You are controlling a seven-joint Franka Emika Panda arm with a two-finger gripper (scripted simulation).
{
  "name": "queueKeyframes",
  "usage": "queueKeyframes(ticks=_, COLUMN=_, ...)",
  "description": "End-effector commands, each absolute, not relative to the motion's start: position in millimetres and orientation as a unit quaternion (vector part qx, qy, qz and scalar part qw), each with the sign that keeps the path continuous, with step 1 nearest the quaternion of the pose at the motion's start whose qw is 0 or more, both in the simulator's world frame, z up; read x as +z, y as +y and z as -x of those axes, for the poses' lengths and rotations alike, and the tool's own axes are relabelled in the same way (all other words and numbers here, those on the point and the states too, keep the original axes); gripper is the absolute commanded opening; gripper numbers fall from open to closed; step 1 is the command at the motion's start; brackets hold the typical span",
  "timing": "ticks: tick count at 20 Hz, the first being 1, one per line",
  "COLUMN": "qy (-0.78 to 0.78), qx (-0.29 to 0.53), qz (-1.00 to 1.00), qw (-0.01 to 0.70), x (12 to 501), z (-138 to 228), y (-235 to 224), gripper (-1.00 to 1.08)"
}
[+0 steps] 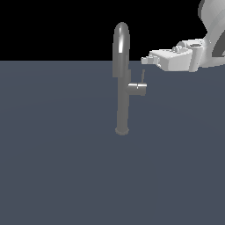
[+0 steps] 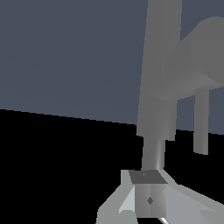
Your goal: Turn on the faucet by rotating a designated handle.
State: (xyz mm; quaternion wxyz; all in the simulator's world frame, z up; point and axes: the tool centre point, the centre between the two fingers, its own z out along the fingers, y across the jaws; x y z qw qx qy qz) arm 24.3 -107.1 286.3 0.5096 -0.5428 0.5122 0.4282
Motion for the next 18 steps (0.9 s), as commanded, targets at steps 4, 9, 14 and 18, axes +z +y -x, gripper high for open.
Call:
queueKeyframes(ticks=4, qy=0.531, qx=0.446, qz=0.487, qw=0.531, x=261.7, z=-27.3, y=-108.5, gripper=-1.0)
queueKeyframes(ticks=9, qy=0.539, qx=0.453, qz=0.461, qw=0.539, x=250.2, z=-27.8, y=-108.1, gripper=-1.0)
queueKeyframes(ticks=14, qy=0.54, qx=0.455, qz=0.457, qw=0.541, x=248.3, z=-27.9, y=-108.0, gripper=-1.0)
queueKeyframes(ticks=18, qy=0.54, qx=0.455, qz=0.457, qw=0.541, x=250.6, z=-22.4, y=-106.9, gripper=-1.0)
